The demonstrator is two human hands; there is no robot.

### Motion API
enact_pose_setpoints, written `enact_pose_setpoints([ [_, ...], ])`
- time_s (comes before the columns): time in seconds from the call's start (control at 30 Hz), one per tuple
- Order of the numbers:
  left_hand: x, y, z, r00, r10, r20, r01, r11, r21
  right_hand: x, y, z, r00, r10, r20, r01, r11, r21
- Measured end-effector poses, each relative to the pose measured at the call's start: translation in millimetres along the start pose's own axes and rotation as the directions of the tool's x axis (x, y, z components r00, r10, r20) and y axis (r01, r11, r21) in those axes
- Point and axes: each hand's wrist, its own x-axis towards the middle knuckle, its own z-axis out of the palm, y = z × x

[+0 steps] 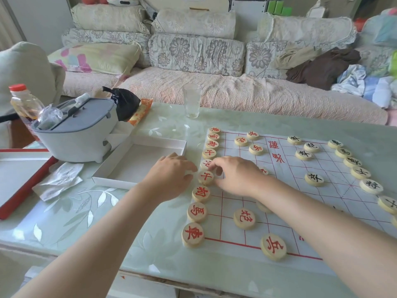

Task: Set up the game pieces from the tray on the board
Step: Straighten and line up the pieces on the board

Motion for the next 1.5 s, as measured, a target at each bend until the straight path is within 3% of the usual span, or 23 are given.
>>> enact_pose_setpoints([
  [0.2,13.2,5.3,12.1,0.996,0.057,0.074,-0.058,0.998,0.016,14.0,7.8,9.7,0.997,0.069,0.024,-0.070,0.996,0.059],
  [0.37,14.5,3.2,14.3,1.000,0.015,-0.011,-0.015,1.000,-0.009,14.6,19.1,4.3,0.996,0.077,0.052,-0.081,0.992,0.096],
  [0.57,14.1,7.2,17.4,0.998,0.051,0.025,-0.051,0.999,-0.007,12.8,12.3,6.5,0.996,0.083,0.027,-0.086,0.987,0.139],
  [0.73,12.1,7.3,15.2,0.999,0.008,-0.040,-0.007,1.000,0.022,11.3,13.1,6.4,0.996,0.070,0.048,-0.078,0.981,0.177],
  [1.13,14.9,5.1,14.6,1.000,0.016,0.012,-0.017,1.000,0.026,14.7,12.9,15.4,0.999,0.035,0.031,-0.041,0.978,0.206],
  [1.3,25.4,4.3,5.5,0.999,-0.044,0.007,0.044,0.999,-0.021,24.3,24.1,-0.6,0.994,0.100,-0.040,-0.083,0.950,0.300],
  [1.5,43.5,9.7,11.5,0.997,-0.080,0.015,0.080,0.997,-0.002,37.3,28.7,3.0,0.983,0.167,-0.078,-0.149,0.969,0.196],
])
